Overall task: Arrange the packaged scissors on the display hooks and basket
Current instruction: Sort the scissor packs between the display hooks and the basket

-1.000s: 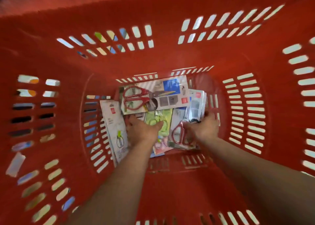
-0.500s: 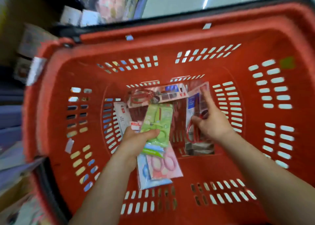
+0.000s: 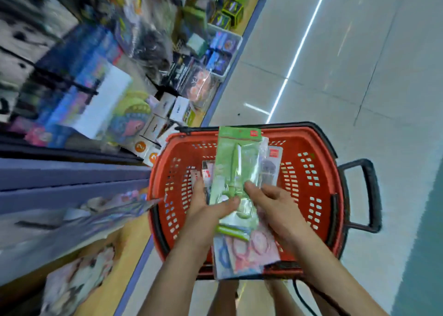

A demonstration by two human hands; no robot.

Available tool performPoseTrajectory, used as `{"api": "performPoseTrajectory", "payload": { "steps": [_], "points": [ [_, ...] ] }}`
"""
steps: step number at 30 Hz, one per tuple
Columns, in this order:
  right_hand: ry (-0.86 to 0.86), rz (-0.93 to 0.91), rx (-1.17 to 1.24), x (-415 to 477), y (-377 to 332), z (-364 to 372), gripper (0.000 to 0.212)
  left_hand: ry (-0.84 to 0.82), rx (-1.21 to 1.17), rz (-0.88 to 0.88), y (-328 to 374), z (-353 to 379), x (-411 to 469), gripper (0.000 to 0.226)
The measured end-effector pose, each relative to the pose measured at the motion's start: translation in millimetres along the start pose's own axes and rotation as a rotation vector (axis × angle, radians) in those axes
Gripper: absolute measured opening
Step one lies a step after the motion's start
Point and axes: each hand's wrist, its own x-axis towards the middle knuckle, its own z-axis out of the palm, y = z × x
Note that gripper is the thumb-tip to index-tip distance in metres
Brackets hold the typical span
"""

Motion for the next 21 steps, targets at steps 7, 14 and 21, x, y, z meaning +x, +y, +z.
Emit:
{"api": "performPoseTrajectory", "payload": {
  "steps": [7, 14, 21],
  "points": [
    [0.089, -0.244, 0.076, -71.3, -53.8, 12.1, 0.034, 0.091, 0.193, 0.219, 59.5, 17.2, -67.2, 0.035],
    [-0.061, -0.211, 0.147, -160.0, -107.8, 21.1, 0.042, 0.114, -0.201, 0.224, 112.4, 25.1, -157.9, 0.016],
    [-0.112, -0.285, 0.041, -231.4, -152.8, 33.4, 0.020, 0.206, -0.174, 0.344, 143.2, 21.7, -253.3, 0.017]
  ]
}}
